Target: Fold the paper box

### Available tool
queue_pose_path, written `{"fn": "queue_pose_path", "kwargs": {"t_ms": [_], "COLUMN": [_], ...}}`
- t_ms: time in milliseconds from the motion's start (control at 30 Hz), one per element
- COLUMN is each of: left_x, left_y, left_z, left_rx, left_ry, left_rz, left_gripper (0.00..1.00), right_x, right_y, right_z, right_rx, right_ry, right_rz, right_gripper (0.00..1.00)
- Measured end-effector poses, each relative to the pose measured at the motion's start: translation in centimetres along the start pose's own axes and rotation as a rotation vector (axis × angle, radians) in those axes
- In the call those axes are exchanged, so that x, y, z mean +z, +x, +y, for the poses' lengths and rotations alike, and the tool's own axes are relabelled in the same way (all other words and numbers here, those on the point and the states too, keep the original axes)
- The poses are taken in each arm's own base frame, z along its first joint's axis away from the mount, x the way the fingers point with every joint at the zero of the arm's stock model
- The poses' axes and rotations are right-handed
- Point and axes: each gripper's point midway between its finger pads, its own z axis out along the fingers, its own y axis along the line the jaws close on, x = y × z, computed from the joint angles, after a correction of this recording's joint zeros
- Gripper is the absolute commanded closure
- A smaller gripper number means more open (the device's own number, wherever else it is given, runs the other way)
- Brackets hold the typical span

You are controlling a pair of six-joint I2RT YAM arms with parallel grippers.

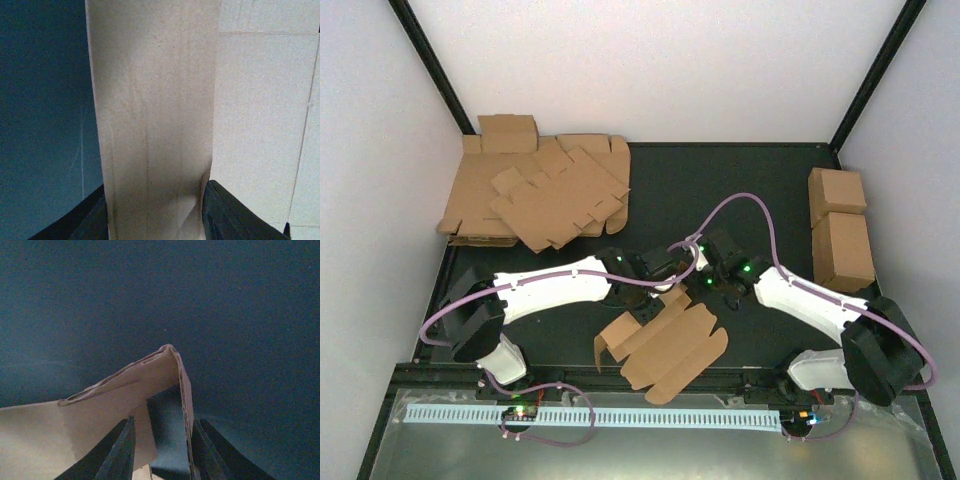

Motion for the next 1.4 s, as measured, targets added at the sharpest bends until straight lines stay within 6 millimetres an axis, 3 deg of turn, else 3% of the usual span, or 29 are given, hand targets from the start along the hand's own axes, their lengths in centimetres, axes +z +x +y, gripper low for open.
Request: {"fn": "queue_pose_path", "kwargs": {"t_ms": [233,467,633,1400], "left_x": [0.0,0.0,0.0,-0.1], "left_y": [-0.1,-0.2,-0.2,0.1], "left_z": [0.0,0.0,0.0,1.1], "left_rx": [0.000,-0.005,-0.006,-0.090], "left_ry": [0.002,0.009,0.010,0.045], "left_rz": [-0.005,-0.005,-0.006,0.023], "left_gripper": [0.55,0.55,0.54,0.54], "right_x": [1.1,1.1,1.1,-1.4], "right_y": [0.3,0.0,0.0,1.7], "right_z": [-0.4,0.1,0.1,-0.3], "right_rx": [-0.014,-0.022,-0.026,-0.013], "right_ry": [0.018,-0.011,-0.009,0.055], "right_rz": [0.022,0.007,0.006,0.014], "right_gripper": [0.59,0.89,0.98,0.98]}}
